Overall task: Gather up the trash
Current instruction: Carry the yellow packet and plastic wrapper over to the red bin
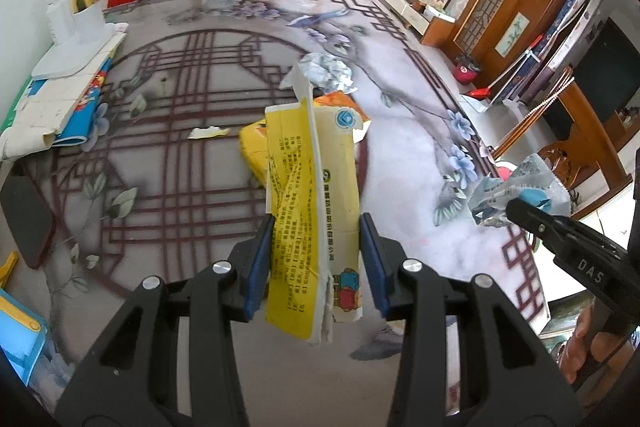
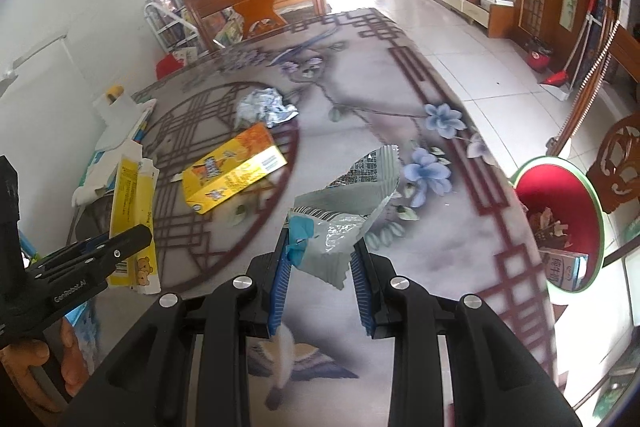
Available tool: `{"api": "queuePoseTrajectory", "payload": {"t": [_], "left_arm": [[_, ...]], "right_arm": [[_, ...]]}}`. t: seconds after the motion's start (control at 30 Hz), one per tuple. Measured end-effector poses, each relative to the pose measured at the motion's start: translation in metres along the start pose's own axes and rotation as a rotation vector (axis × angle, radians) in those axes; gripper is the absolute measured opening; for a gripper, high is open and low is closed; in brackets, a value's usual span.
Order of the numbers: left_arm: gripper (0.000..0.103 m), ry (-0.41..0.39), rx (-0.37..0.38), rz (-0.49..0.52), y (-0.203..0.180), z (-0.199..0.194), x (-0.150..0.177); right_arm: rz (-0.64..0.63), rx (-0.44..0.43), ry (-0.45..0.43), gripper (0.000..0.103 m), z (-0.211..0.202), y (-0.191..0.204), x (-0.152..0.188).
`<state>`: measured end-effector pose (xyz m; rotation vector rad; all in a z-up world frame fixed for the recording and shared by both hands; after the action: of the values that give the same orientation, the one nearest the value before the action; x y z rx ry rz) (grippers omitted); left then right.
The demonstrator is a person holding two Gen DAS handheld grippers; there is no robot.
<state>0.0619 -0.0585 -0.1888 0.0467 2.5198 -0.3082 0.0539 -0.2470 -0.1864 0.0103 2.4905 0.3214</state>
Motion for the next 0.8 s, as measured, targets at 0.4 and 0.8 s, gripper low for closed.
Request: {"api": "queuePoseTrajectory", "payload": {"t": [0.4, 0.8], "left_arm": [[0.040, -0.013, 0.012, 0.021, -0.043, 0.008, -0.011], [0.040, -0.023, 0.017, 0.035, -0.088, 0.021, -0.027]], "right_arm": [[0.010, 0.013, -0.013, 0.028, -0.008, -0.040, -0.013], [0.031, 0.019, -0.026, 0.028, -0.012, -0.088, -0.025]]}}
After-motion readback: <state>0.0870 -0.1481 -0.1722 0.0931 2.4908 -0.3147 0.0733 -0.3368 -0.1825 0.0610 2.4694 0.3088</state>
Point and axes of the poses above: each gripper's, at about its wrist camera, not at the fingertips, and z roughly the way its jaws point, y to its left, x to its underside, the point moved 8 cm from there along z, roughly the way its jaws point, and after that the axes turned 2 degrees about -y, right-handed, at the moved point
